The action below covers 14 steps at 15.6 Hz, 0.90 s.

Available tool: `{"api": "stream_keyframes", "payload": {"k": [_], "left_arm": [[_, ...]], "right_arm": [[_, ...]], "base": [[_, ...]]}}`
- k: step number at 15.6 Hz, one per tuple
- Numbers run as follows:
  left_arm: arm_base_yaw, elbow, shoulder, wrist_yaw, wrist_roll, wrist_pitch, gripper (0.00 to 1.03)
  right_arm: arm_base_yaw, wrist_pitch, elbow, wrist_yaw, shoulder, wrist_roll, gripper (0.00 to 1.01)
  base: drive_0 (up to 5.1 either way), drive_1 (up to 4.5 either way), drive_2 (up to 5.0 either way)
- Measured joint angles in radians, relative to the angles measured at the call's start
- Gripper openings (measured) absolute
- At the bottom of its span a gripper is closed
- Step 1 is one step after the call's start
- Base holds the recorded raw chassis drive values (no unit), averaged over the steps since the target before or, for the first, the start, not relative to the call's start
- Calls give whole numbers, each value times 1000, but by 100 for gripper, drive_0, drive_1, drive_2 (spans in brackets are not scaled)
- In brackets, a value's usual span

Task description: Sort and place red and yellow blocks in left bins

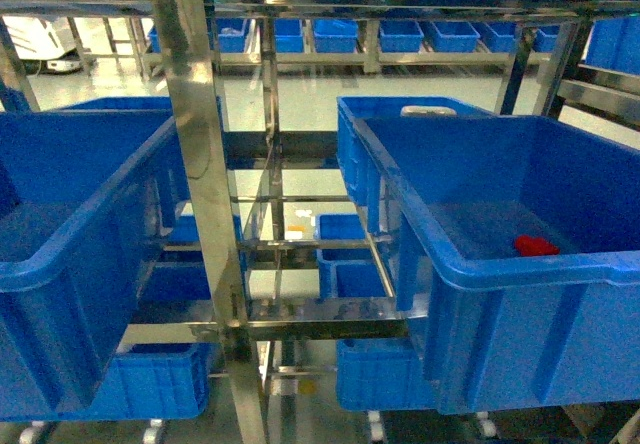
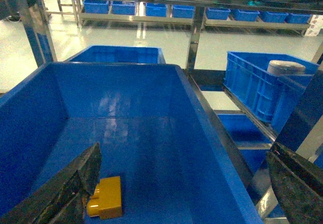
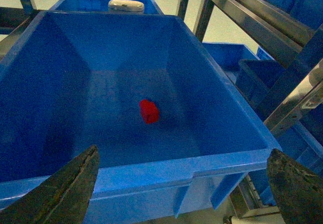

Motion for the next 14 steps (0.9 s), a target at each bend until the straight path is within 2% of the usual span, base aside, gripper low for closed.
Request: {"api": "stream_keyframes", "payload": {"k": [1,2,3,5,6,9,12,14], "left_arm": [[0,0,0,0,0,3,98],[-12,-29,9,-6,2,119,89],[-27,-67,-18,-21,2,150,80],[-71,-142,-96,-49,3,124,60],[-88,-164,-133,-63,4,113,51],[-103,-183,-178,-82,5,98,40],[-119,-208,-227,-101,5,76,27],[-150,-255,-322,-130,5,18,2]], "right_arm": [[-3,73,-16,-22,9,5,96],[-22,271,-72,-98,24,26,87],[-28,387,-140,-138,16,38,78],[-26,488,-238,-158,-52,50,56],[-26,490,-253,-158,-92,51,47],[-27,484,-271,-158,-127,53,38],[-26,461,-308,-158,-169,54,23],[-26,421,-357,-158,-245,53,1]], "base": [[0,0,0],[0,0,0],[0,0,0],[0,0,0],[0,0,0],[0,0,0],[0,0,0],[0,0,0]]}}
